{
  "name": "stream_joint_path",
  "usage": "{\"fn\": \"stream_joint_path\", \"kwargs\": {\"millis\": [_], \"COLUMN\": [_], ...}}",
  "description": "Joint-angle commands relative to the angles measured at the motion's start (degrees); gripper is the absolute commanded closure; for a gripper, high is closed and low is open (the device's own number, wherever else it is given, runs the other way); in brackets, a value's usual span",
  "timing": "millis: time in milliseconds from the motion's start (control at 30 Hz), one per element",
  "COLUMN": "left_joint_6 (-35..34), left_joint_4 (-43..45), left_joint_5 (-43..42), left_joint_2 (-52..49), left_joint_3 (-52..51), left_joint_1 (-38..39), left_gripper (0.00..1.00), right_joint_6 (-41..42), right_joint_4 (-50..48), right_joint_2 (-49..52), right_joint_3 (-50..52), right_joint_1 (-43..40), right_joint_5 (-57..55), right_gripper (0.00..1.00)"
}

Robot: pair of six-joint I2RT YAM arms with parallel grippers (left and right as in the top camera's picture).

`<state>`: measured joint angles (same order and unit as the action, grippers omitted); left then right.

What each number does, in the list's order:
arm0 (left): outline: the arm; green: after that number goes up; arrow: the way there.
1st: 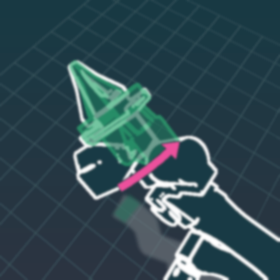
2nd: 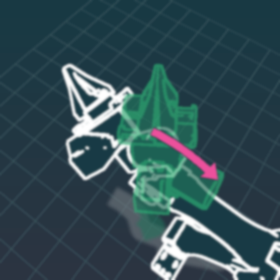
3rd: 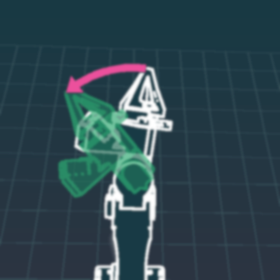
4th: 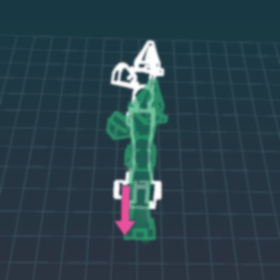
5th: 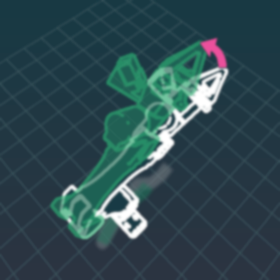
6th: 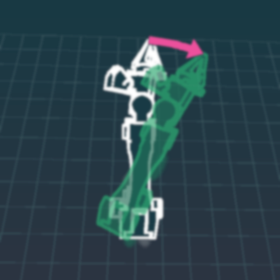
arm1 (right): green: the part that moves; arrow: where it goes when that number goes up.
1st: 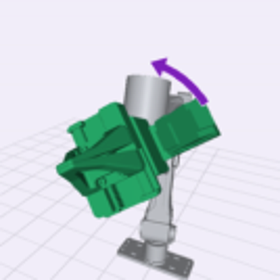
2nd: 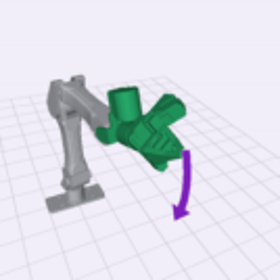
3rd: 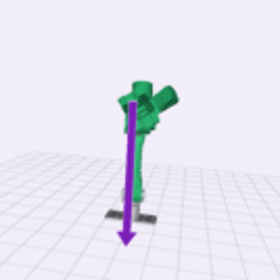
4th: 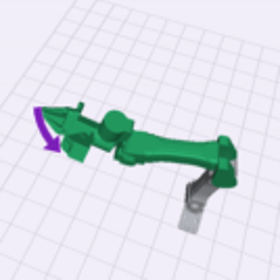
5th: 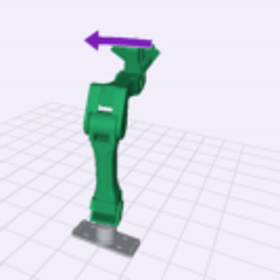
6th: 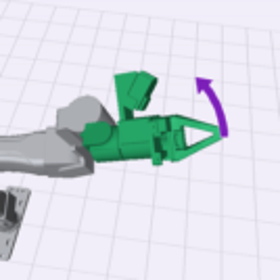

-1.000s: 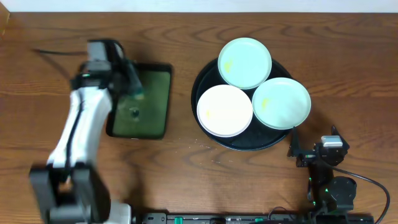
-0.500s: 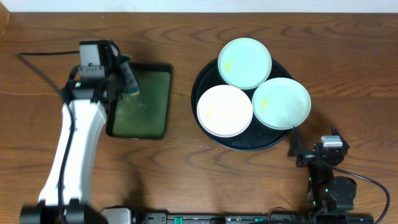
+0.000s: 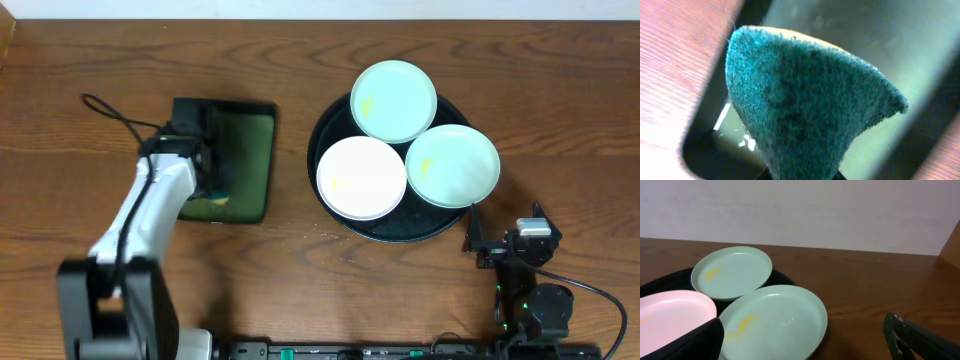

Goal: Clean dirty plates on tray and stack at the side

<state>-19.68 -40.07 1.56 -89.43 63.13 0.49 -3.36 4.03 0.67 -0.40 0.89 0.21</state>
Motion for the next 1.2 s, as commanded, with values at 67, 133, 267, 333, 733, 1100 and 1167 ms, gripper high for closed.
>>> {"fn": "stream_joint_path", "kwargs": {"millis": [67,133,267,333,733,1100,1167], "left_joint_6": [-0.6,-0.6,-0.6,-0.5,-0.5,-0.5,-0.5], "left_joint_4": [-0.7,-0.9,-1.4,-1.7,-2.6,-2.9,-2.9], "left_joint_5": [-4.9,-5.0,-5.0,-5.0,-5.0,-5.0,-5.0], "left_joint_2": [14.4,18.4,23.1,23.8,20.8,20.3,20.3], "left_joint_3": [4.7,4.7,4.7,4.7,4.7,4.7,4.7], "left_joint_1": [0.0,0.0,0.0,0.0,0.0,0.0,0.0], "left_gripper": [0.92,0.92,0.92,0.93,0.92,0.92,0.92], "right_joint_6": [-1.7,-1.4,-1.2,1.1,26.4,-5.7,-5.0], "right_joint_4": [-3.3,-6.7,-7.2,-12.7,-62.2,34.4,50.3], "right_joint_2": [-0.4,-0.4,-0.4,-0.4,-0.1,37.2,47.4], "right_joint_3": [0.1,0.1,0.1,0.1,-8.5,-77.6,-88.8], "right_joint_1": [-0.4,-0.4,-0.4,-0.4,-0.4,-0.5,-0.5], "right_joint_5": [-1.1,-0.2,1.3,8.1,14.6,22.9,28.3], "right_gripper": [0.01,0.01,0.01,0.01,0.01,0.01,0.01]}}
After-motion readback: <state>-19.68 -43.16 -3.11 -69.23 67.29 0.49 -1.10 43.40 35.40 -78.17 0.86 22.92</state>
